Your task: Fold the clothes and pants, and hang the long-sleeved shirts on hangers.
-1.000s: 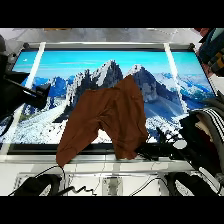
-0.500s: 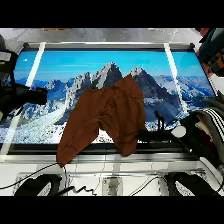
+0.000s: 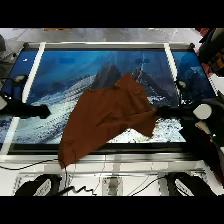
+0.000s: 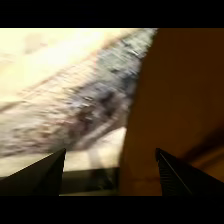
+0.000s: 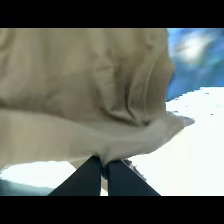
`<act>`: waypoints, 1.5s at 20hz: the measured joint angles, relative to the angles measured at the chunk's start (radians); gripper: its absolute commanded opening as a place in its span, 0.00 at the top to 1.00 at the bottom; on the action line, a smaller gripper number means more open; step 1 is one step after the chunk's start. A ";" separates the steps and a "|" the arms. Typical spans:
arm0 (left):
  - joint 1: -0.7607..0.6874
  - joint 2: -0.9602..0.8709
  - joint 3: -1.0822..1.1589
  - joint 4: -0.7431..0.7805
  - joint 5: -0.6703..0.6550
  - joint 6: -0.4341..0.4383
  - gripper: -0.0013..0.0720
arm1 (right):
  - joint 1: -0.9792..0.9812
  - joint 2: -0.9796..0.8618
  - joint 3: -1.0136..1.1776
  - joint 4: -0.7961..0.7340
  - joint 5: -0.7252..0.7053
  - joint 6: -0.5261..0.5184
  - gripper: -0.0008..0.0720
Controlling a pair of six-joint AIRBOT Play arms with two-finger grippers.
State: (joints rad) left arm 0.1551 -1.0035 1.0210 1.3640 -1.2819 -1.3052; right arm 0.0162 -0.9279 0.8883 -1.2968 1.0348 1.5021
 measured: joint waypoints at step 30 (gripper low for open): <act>-0.284 -0.285 -0.454 -0.408 0.015 0.193 0.96 | -0.078 0.003 0.091 -0.172 0.050 0.008 0.97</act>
State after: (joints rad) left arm -0.1291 -1.2881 0.5671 0.9562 -1.2671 -1.1118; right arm -0.0616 -0.9249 0.9791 -1.4693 1.0843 1.5101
